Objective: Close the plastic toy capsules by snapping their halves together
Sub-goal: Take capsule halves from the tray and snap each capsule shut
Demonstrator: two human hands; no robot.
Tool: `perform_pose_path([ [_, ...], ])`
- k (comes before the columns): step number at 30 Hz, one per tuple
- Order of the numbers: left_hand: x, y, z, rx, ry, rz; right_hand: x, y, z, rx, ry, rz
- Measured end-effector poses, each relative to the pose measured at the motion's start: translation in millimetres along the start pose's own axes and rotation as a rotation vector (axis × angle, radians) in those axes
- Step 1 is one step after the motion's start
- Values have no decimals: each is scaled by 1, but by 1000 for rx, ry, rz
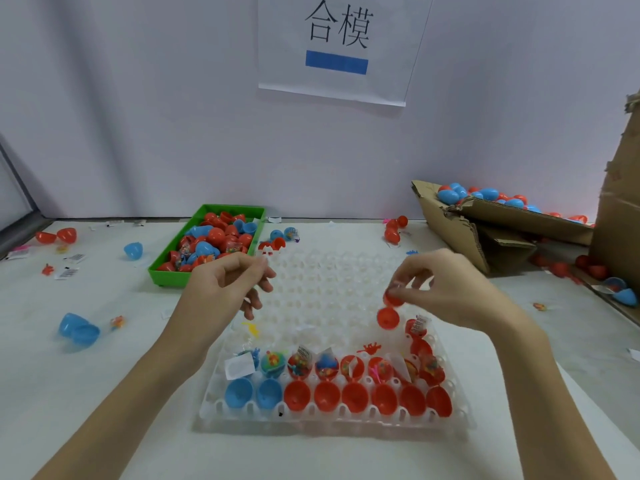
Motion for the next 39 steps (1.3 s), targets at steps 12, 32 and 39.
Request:
perform_pose_path([
  [12, -42, 2, -27, 159, -301, -211, -39, -95, -14, 220, 73, 441],
  [32, -38, -4, -18, 281, -346, -409, -45, -34, -19, 56, -377, -128],
  [39, -44, -6, -18, 371, -360, -520, -52, -34, -19, 30, -392, -147],
])
Point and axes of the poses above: each hand's wrist, its own z-axis towards the middle knuckle, its own x-axis out of the back of the hand, y = z × x, the point moved 6 cm from there along z, towards the middle knuckle, and after that the axes turned 8 degrees about y, right-handed, at the moved point
